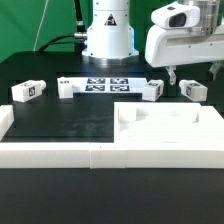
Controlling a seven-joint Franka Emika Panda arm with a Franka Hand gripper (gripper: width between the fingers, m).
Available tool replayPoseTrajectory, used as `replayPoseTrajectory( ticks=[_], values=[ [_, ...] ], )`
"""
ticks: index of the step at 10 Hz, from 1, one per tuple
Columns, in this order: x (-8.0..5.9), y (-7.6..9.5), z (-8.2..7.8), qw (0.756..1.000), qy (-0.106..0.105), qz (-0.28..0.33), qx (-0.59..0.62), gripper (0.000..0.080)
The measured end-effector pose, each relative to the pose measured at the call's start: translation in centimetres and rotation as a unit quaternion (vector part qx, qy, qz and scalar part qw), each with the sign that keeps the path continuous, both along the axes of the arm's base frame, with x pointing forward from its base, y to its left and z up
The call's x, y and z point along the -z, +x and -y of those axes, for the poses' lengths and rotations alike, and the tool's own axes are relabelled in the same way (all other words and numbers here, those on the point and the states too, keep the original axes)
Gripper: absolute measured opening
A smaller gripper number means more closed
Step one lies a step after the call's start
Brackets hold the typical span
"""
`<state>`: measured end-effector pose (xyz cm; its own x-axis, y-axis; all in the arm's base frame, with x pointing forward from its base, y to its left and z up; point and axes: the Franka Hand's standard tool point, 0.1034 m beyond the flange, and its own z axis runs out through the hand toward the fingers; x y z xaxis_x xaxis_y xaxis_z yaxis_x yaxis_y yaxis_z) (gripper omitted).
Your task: Assemble one leg
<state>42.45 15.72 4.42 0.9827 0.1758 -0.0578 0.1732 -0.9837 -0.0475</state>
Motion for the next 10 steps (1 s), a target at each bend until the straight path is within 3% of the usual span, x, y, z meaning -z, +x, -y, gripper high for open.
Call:
replayPoseTrajectory(
  ticks=[4,8,10],
  values=[
    [0.0,-0.4,0.0,1.000,-0.008,-0.026,-0.005,0.0648],
    [0.0,-2.1,-1.2,0.979,-0.051,-0.196,-0.027,0.0648],
    [0.8,-2.9,-1.2,0.961,-0.068,-0.266,-0.031,0.0648]
  ],
)
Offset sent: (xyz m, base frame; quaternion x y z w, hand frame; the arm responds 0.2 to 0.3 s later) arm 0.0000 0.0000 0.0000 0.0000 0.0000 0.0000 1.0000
